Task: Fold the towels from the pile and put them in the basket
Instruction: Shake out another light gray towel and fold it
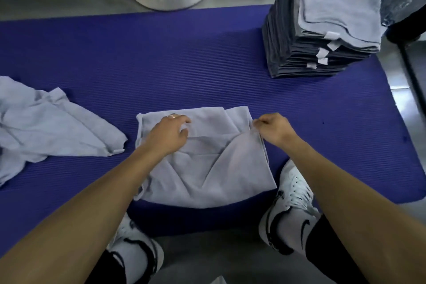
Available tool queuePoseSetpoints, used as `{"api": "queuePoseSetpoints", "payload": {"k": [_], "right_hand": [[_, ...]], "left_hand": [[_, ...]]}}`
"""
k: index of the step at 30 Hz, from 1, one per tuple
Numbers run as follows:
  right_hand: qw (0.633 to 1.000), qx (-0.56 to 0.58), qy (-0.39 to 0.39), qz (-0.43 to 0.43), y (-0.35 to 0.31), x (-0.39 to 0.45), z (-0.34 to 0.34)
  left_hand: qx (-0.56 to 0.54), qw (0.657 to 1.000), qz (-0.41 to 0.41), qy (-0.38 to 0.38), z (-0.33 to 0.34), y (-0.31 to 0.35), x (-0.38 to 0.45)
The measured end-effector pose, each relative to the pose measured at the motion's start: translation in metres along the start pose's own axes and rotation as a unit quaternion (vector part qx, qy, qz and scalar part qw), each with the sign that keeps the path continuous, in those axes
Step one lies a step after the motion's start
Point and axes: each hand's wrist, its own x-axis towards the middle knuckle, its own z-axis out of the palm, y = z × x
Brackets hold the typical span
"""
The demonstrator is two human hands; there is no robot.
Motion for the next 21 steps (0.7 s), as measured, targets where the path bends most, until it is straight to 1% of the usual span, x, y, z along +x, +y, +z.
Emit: {"api": "queuePoseSetpoints", "payload": {"k": [1, 3, 6, 9, 12, 13, 14, 16, 18, 21], "right_hand": [[1.0, -0.011, 0.009, 0.002, 0.002, 0.014, 0.0], [0.999, -0.028, 0.018, 0.0, 0.003, 0.039, 0.001], [0.999, -0.03, 0.007, -0.007, 0.004, 0.068, 0.01], [0.998, -0.052, -0.016, -0.04, 0.008, 0.088, 0.024], [0.989, -0.099, -0.038, -0.106, 0.009, 0.099, 0.027], [0.989, -0.092, -0.022, -0.114, 0.01, 0.102, 0.024], [0.992, -0.072, 0.012, -0.106, 0.014, 0.104, 0.02], [0.995, -0.022, 0.085, -0.057, 0.025, 0.108, 0.01], [0.994, 0.006, 0.105, -0.016, 0.037, 0.106, 0.006], [0.992, 0.035, 0.124, -0.007, 0.037, 0.101, 0.007]], "left_hand": [[0.009, 1.0, 0.018, -0.02, 0.007, 0.004, 0.012], [0.044, 0.996, 0.03, -0.067, 0.022, 0.013, 0.03], [0.107, 0.988, 0.014, -0.11, 0.042, 0.022, 0.04], [0.107, 0.989, -0.015, -0.101, 0.051, 0.02, 0.038], [0.095, 0.991, -0.016, -0.089, 0.052, 0.018, 0.037], [0.09, 0.992, -0.018, -0.084, 0.051, 0.018, 0.037], [0.085, 0.993, -0.023, -0.079, 0.051, 0.019, 0.039], [0.081, 0.993, -0.035, -0.073, 0.05, 0.02, 0.041], [0.081, 0.994, -0.034, -0.071, 0.05, 0.021, 0.041], [0.076, 0.993, -0.032, -0.08, 0.049, 0.019, 0.04]]}}
